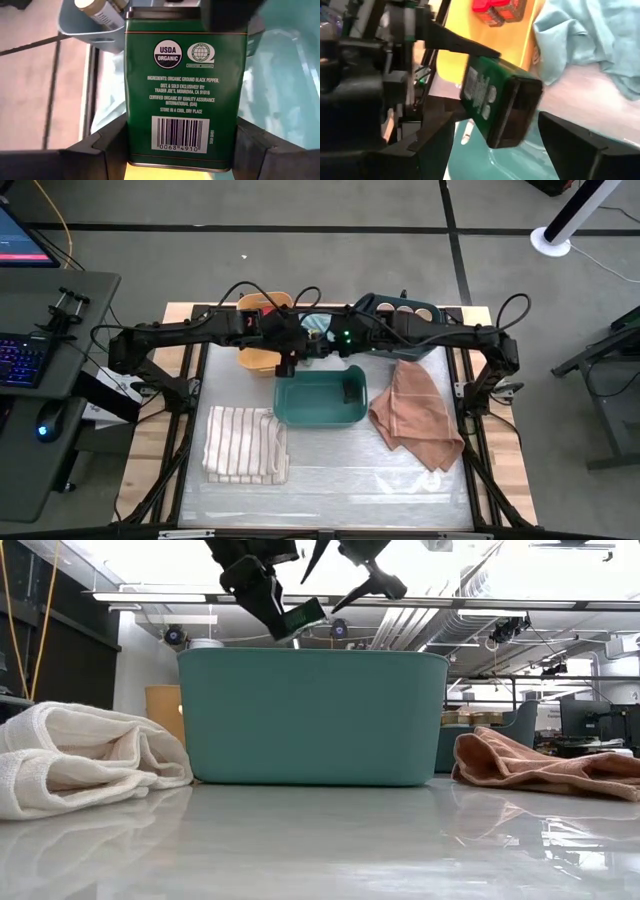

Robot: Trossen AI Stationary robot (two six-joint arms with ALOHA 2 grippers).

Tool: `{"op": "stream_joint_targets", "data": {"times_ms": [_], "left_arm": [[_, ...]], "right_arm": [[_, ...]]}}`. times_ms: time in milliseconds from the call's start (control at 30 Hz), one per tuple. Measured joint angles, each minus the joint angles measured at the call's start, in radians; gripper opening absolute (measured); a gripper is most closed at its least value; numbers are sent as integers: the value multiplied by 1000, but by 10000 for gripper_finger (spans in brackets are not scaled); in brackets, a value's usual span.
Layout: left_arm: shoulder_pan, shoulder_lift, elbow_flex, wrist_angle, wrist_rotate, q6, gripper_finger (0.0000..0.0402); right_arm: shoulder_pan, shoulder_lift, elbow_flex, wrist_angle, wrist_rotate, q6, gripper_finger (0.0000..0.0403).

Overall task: Sort spices by type
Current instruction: Put the green seasoning can into the green bin

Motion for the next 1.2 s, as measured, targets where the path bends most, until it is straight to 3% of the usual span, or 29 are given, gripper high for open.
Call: {"op": "stream_joint_targets", "data": {"times_ms": [133, 367, 567, 767, 933, 1133, 1200], "left_arm": [[0, -2, 0, 1, -50, 23, 235], [0, -38, 0, 26, -51, 33, 237], [0, -94, 1, 129, 13, 25, 238], [3, -97, 1, 110, 16, 24, 238], [2, -91, 1, 108, 14, 23, 239], [2, -90, 0, 134, 2, 26, 239], [2, -90, 0, 151, -14, 29, 244]], "right_arm": [[-1, 0, 0, -8, 30, 8, 281], [-12, 0, 0, 7, 49, 19, 281], [-15, 0, 0, 113, 43, -9, 281], [-15, 0, 0, 128, 41, -27, 272], [-15, 0, 0, 128, 41, -27, 229], [-15, -1, 1, 141, 41, -17, 127], [-17, -4, 2, 143, 41, -16, 113]]}}
